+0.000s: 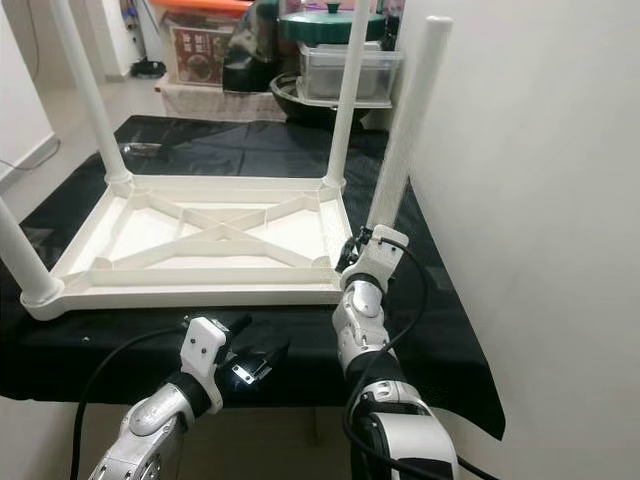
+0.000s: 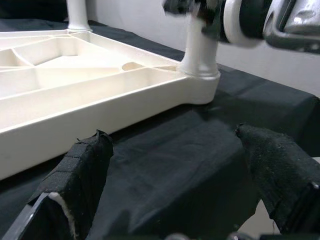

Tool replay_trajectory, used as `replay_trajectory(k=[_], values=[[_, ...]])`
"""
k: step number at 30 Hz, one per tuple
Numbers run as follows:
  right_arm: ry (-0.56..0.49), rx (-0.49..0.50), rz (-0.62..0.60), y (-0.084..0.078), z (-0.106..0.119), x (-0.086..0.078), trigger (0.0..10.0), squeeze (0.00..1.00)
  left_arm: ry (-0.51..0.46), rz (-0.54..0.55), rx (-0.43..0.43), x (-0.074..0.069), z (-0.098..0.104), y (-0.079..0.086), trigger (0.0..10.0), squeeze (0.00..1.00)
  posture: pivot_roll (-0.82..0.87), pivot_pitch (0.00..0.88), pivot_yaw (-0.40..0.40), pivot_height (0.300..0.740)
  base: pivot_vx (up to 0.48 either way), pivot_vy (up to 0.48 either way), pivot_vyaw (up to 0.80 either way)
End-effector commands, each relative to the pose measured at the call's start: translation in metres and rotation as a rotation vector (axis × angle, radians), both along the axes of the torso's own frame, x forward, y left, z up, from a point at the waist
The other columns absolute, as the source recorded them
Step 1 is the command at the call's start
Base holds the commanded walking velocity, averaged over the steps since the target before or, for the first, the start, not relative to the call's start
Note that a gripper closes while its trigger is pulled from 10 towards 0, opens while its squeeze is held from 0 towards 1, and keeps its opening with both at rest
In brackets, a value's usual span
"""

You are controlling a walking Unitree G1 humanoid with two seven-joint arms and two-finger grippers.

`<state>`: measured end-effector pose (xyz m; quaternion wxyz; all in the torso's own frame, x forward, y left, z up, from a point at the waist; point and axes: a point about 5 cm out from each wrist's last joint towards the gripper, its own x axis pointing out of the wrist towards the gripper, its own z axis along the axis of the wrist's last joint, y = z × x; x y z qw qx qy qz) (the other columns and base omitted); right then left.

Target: Building children table

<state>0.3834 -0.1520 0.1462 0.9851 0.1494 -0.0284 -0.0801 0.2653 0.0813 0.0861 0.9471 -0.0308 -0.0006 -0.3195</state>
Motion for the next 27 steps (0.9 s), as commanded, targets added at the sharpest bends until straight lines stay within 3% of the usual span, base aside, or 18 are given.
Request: replay_trajectory(k=[1, 5, 6, 7, 8, 9, 10, 11, 12, 13, 15, 21, 27], values=[[-0.053, -0.012, 0.079, 0.008, 0.005, 0.001, 10.0, 0.0, 0.009, -0.007, 0.011, -0.001, -0.002, 0.0, 10.0, 0.0, 0.06, 0.0, -0.058, 0.74, 0.0, 0.0, 0.0], [-0.059, 0.013, 0.148, 0.008, 0.005, 0.002, 10.0, 0.0, 0.01, -0.006, 0.012, -0.001, -0.002, 0.0, 10.0, 0.0, 0.06, 0.0, -0.057, 0.74, 0.0, 0.0, 0.0], [-0.07, 0.033, 0.283, 0.005, 0.006, 0.002, 10.0, 0.0, 0.009, -0.007, 0.012, 0.0, -0.002, 0.0, 10.0, 0.0, 0.06, 0.0, -0.055, 0.74, 0.0, 0.0, 0.0], [-0.07, 0.033, 0.283, 0.005, 0.006, 0.002, 10.0, 0.0, 0.009, -0.007, 0.012, 0.0, -0.002, 0.0, 10.0, 0.0, 0.06, 0.0, -0.055, 0.74, 0.0, 0.0, 0.0], [-0.088, 0.078, 0.435, 0.004, 0.008, 0.001, 10.0, 0.0, 0.01, -0.008, 0.013, 0.0, -0.001, 0.0, 10.0, 0.0, 0.06, 0.0, -0.053, 0.74, 0.0, 0.0, 0.0], [-0.088, 0.078, 0.435, 0.004, 0.008, 0.001, 10.0, 0.0, 0.01, -0.008, 0.013, 0.0, -0.001, 0.0, 10.0, 0.0, 0.06, 0.0, -0.053, 0.74, 0.0, 0.0, 0.0], [-0.118, 0.112, 0.612, 0.005, 0.011, -0.003, 10.0, 0.0, 0.009, -0.009, 0.014, 0.0, -0.001, 0.0, 10.0, 0.0, 0.06, 0.0, -0.053, 0.74, 0.0, 0.0, 0.0], [-0.118, 0.112, 0.612, 0.005, 0.011, -0.003, 10.0, 0.0, 0.009, -0.009, 0.014, 0.0, -0.001, 0.0, 10.0, 0.0, 0.06, 0.0, -0.053, 0.74, 0.0, 0.0, 0.0], [-0.152, 0.122, 0.784, 0.008, 0.014, -0.009, 10.0, 0.0, 0.009, -0.01, 0.015, 0.0, -0.001, 0.0, 10.0, 0.0, 0.07, 0.0, -0.054, 0.74, 0.0, 0.0, 0.0], [-0.152, 0.122, 0.784, 0.008, 0.014, -0.009, 10.0, 0.0, 0.009, -0.01, 0.015, 0.0, -0.001, 0.0, 10.0, 0.0, 0.07, 0.0, -0.054, 0.74, 0.0, 0.0, 0.0], [-0.197, 0.099, 1.113, 0.019, 0.018, -0.026, 10.0, 0.0, 0.008, -0.01, 0.017, 0.0, -0.001, 0.0, 10.0, 0.0, 0.07, 0.0, -0.054, 0.74, 0.0, 0.0, 0.0], [-0.21, 0.074, 1.325, 0.034, 0.018, -0.037, 10.0, 0.0, 0.007, -0.01, 0.018, 0.0, -0.001, 0.0, 10.0, 0.0, 0.07, 0.0, -0.055, 0.74, 0.0, 0.0, 0.0], [-0.206, 0.084, 1.397, 0.04, 0.019, -0.039, 9.7, 0.0, 0.007, -0.009, 0.018, 0.0, -0.001, 0.0, 10.0, 0.0, 0.07, 0.0, -0.057, 0.74, 0.0, 0.0, 0.0]])
